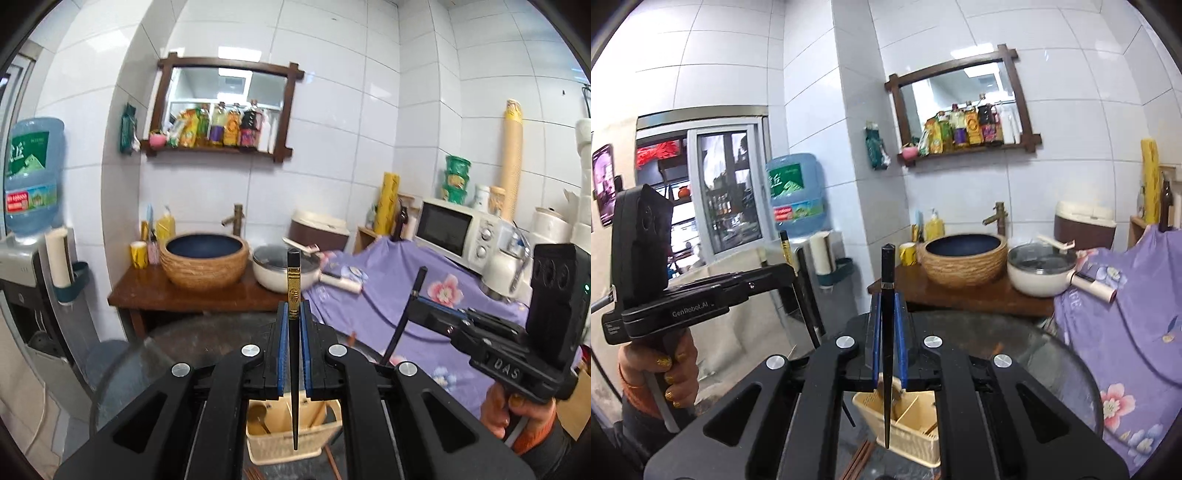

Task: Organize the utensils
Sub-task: 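Lift both black chopsticks and lower them into the cream holder with both tools, then open both tools and move them back toward the remaining spoons and chopsticks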

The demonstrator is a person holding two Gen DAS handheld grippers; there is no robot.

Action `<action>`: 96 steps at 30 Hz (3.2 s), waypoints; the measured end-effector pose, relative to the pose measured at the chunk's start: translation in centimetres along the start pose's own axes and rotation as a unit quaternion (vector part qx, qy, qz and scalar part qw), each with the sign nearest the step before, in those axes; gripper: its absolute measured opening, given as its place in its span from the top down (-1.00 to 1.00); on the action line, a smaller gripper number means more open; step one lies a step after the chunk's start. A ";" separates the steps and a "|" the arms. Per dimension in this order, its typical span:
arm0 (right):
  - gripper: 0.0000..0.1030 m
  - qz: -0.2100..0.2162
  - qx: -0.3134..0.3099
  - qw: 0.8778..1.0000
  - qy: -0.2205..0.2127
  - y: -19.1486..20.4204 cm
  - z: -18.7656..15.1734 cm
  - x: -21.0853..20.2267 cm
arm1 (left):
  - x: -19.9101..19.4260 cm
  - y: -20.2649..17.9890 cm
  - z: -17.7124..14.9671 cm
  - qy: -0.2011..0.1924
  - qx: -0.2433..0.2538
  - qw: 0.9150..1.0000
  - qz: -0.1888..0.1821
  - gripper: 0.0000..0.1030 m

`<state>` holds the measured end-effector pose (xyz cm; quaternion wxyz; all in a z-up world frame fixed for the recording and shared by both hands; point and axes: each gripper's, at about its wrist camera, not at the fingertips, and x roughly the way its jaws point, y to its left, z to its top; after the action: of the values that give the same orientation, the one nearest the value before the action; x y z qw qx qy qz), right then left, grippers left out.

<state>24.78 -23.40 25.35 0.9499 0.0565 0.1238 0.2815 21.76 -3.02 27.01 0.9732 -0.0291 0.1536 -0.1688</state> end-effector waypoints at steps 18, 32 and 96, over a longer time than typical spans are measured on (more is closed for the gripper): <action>0.85 -0.061 0.029 0.996 0.062 -3.2 -7.0 8.6 | 10.1 3.5 -7.8 0.092 -0.056 0.994 0.036 0.87; 0.84 -0.075 0.035 0.993 0.082 -3.9 -9.6 10.3 | 12.7 4.6 -11.8 0.136 -0.065 0.987 0.049 0.88; 0.00 -0.160 0.049 0.944 0.285 -2.4 -30.9 7.5 | 6.5 3.4 -31.3 0.274 -0.066 0.955 0.097 0.29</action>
<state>23.91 -20.13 -6.40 0.9033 -0.0005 0.4107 0.1239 18.98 -2.15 -5.05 0.9013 -0.0307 0.4272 -0.0646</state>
